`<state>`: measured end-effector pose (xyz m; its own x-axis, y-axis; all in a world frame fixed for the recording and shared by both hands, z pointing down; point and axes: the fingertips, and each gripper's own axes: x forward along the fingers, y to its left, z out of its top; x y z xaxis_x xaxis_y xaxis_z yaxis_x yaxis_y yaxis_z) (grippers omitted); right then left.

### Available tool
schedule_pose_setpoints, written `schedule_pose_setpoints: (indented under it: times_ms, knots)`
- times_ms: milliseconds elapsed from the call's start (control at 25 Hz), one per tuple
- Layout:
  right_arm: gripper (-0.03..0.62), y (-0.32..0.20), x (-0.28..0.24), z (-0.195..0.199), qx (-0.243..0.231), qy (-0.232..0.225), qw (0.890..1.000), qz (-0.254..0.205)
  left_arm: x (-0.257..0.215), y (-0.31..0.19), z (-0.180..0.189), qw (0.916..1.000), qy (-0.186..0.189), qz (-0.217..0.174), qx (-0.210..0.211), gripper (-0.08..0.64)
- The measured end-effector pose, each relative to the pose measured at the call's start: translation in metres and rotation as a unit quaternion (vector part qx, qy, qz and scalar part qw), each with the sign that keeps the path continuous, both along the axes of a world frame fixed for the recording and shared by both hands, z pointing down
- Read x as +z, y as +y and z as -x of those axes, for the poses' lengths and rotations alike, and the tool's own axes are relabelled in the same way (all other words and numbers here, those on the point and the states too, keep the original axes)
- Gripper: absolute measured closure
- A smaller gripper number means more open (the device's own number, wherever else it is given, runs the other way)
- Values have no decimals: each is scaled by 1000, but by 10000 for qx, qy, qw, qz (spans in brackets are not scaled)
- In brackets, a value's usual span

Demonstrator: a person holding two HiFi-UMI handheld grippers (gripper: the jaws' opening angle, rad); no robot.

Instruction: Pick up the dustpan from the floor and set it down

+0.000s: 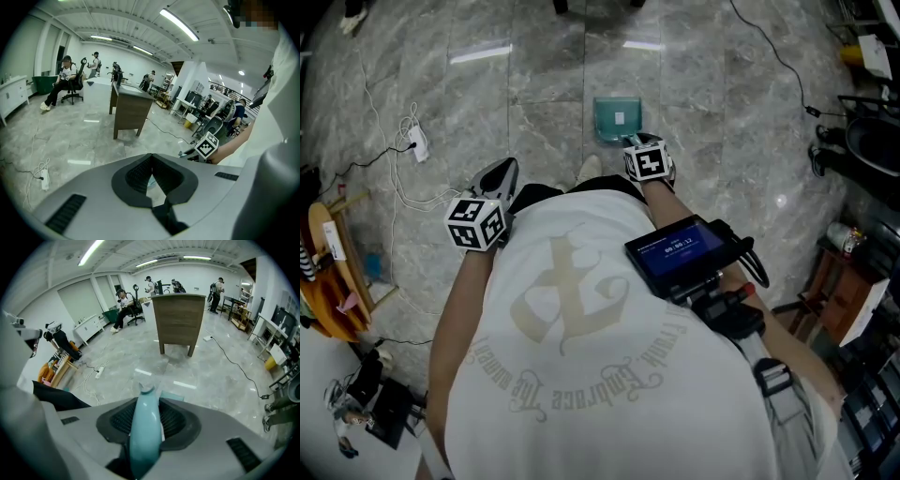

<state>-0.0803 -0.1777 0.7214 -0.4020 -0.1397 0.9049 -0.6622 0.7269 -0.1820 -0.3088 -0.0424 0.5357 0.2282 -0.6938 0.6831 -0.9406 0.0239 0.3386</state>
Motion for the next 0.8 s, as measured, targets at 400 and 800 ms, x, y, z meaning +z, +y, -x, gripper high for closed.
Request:
schedule_pose_setpoints:
  times_ms: [400,800]
  knots:
    - [426,5,-13,-9,188,-104,9997,-107,-2,-2,-3,9998,99,-161,90,549]
    - [414,33,-84,-24,693,-260,9924,-985,-32,12,5,9947,274,-676,731,549]
